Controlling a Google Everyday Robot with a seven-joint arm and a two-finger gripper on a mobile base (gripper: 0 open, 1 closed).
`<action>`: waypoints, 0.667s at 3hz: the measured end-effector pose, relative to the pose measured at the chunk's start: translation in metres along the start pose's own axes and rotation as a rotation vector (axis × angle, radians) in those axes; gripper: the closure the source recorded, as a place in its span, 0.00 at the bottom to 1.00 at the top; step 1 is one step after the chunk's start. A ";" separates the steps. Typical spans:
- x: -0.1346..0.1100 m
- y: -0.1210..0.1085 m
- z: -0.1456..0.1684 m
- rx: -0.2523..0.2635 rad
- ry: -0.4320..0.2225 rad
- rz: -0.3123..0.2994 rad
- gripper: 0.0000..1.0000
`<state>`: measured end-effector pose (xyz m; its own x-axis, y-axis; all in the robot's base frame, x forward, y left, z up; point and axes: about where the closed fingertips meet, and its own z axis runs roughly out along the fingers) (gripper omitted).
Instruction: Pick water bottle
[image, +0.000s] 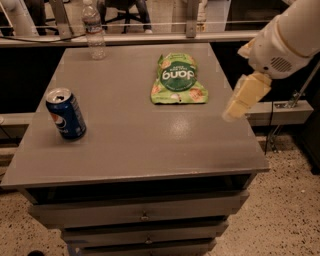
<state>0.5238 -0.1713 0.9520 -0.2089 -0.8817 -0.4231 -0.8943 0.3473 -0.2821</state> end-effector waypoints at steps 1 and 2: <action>-0.052 -0.042 0.046 0.024 -0.144 0.010 0.00; -0.118 -0.078 0.087 0.040 -0.314 0.029 0.00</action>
Offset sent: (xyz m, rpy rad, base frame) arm 0.2033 0.1712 0.0082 0.4786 -0.2264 0.0690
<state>0.6528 -0.0662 0.9494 -0.0960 -0.7316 -0.6750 -0.8722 0.3886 -0.2971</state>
